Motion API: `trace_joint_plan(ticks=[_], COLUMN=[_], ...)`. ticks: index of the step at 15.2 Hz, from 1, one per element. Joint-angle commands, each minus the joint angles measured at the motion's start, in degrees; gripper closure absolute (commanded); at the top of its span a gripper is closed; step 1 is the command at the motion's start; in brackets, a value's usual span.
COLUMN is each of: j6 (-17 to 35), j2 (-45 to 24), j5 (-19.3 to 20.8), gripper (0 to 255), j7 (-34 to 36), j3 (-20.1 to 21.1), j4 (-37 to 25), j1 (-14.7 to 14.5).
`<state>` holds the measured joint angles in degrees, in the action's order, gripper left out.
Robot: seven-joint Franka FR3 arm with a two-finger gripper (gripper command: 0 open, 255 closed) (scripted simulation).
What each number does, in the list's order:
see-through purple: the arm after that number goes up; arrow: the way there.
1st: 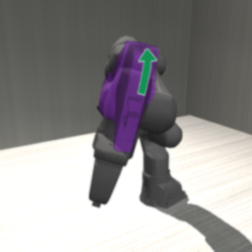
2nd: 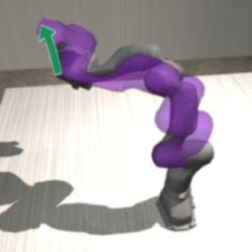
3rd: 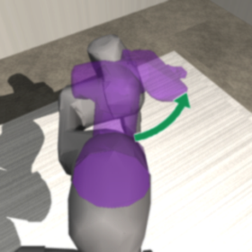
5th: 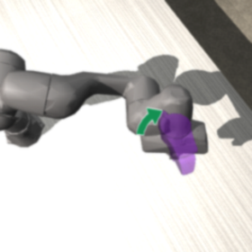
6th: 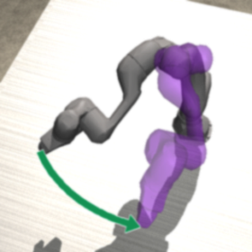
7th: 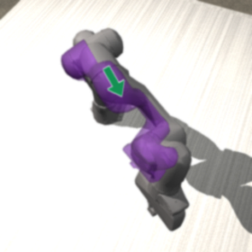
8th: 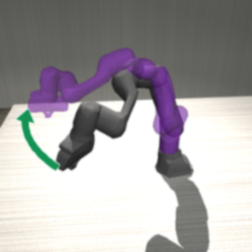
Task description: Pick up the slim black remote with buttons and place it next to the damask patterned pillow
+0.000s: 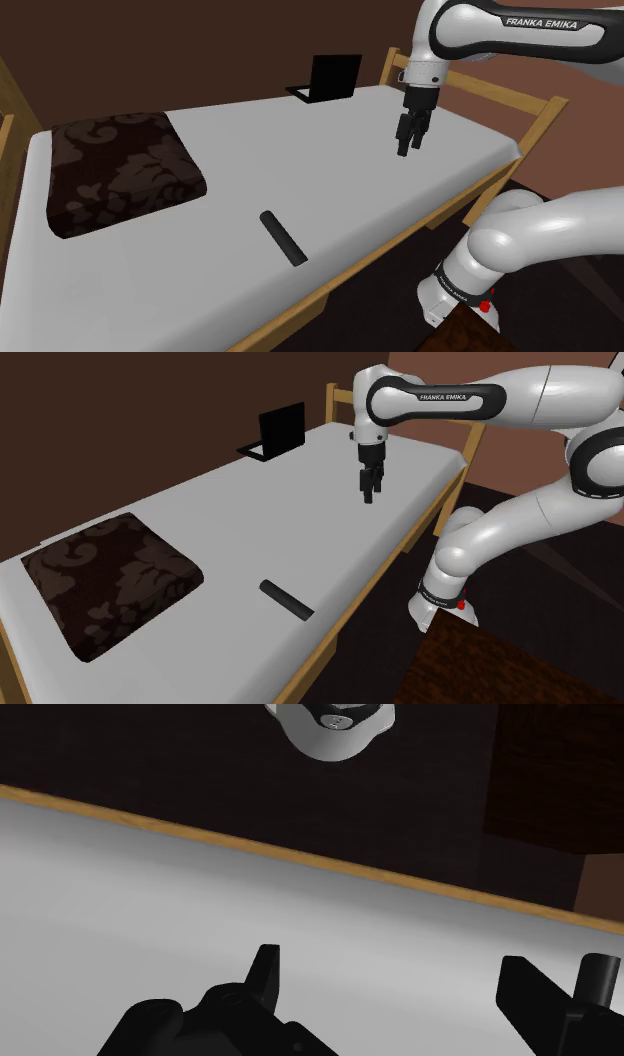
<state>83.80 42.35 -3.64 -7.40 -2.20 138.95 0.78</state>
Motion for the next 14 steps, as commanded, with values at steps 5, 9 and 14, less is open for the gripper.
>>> trace_joint_plan(ticks=[5, 9, 14], j6=[5.79, 12.11, 20.47], j2=[-0.20, -2.34, -7.72], j5=[-3.68, -6.92, -9.67], gripper=[0, 0, 0], j7=[6.80, 13.51, 21.96], j3=[5.67, 11.49, 18.94], j4=[3.30, 5.18, 5.40], j1=[-1.55, -3.14, -4.52])
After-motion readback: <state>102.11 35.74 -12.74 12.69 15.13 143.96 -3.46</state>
